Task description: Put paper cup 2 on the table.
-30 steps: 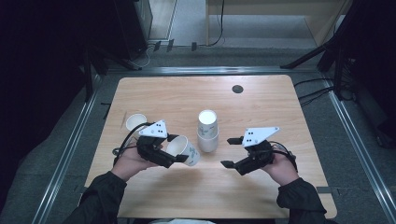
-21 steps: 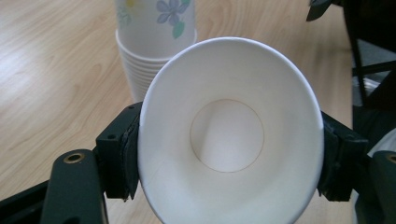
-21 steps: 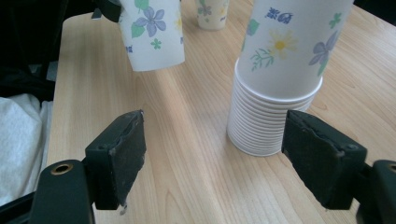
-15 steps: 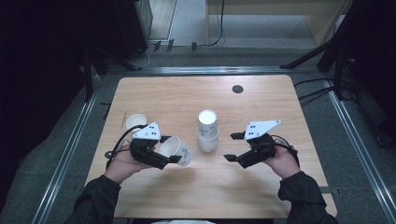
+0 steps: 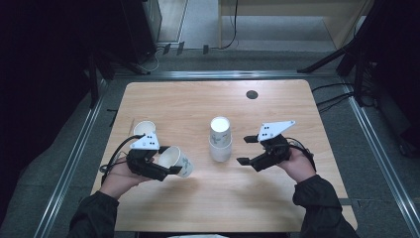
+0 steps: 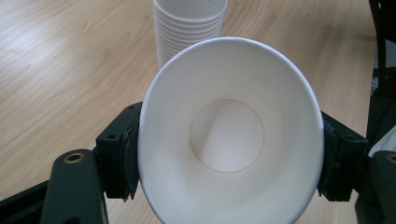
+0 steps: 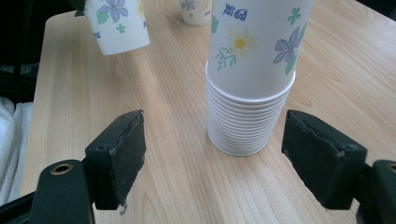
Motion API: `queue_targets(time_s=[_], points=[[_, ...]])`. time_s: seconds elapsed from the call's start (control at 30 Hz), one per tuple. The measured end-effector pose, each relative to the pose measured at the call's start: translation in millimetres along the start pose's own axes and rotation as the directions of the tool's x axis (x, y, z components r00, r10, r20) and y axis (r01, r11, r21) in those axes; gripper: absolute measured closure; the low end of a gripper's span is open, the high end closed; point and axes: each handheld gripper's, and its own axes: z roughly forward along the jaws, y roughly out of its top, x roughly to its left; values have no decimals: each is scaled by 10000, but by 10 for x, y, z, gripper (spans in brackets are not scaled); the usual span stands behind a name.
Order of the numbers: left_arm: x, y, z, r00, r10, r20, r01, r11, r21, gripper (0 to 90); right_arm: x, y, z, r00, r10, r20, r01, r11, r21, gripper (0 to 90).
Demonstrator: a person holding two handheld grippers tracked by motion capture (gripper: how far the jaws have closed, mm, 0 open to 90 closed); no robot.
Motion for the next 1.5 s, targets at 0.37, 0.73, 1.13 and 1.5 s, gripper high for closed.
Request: queue_targets(time_s=[0.37, 0.73, 1.13, 1.5], points=[[111, -163, -105, 9988, -351, -344, 359, 9990, 247, 244, -97, 37, 75, 9996, 224, 181, -226, 9996, 137, 220], [213, -339, -247, 9933, -785, -849, 832, 9951, 540, 243, -161, 91, 125, 9994, 272, 217, -275, 9996, 117, 220], [409, -521, -315, 9716, -1450, -1871, 1696, 9778, 1229, 236, -175, 112, 165, 9995, 200, 231, -205, 9995, 231, 220], [583, -621, -290, 9350, -1807, -3051, 2440, 9522, 1837, 234, -162, 110, 189, 9995, 194, 231, -201, 9993, 319, 220]])
